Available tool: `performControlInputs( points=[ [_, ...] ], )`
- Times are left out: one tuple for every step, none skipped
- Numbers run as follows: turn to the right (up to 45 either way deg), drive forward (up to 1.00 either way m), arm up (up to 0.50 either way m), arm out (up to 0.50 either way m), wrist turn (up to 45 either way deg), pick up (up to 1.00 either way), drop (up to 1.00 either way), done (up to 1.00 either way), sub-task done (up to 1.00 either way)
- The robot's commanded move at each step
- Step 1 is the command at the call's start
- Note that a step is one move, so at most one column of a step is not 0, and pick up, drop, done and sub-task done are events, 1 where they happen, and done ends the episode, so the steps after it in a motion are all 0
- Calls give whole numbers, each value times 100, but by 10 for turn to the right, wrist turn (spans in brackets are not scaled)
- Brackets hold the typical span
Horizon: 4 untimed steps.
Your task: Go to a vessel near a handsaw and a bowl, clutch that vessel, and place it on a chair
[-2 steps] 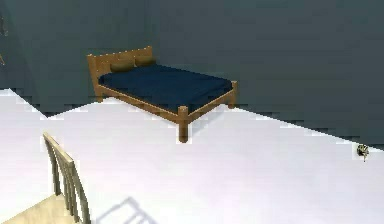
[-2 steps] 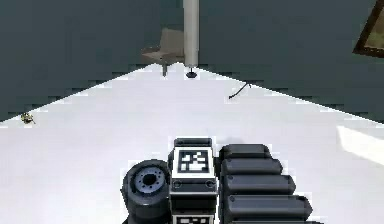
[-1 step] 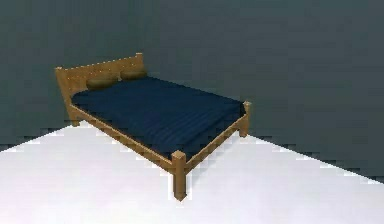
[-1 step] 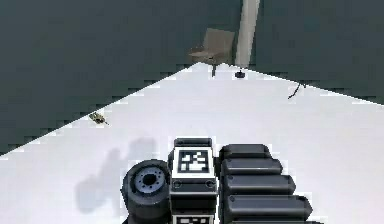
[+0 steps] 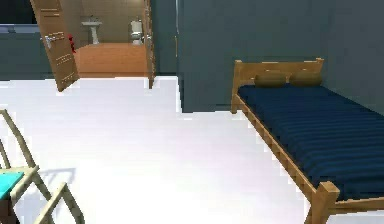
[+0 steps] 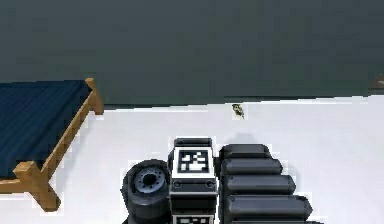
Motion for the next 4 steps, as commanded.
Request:
performControlInputs(
  points=[
    [-30, 0, 0, 0, 0, 0, 0, 0, 0],
    [0, 90, 0, 0, 0, 0, 0, 0, 0],
    [-300, 0, 0, 0, 0, 0, 0, 0, 0],
    [0, 5, 0, 0, 0, 0, 0, 0, 0]
  ],
)
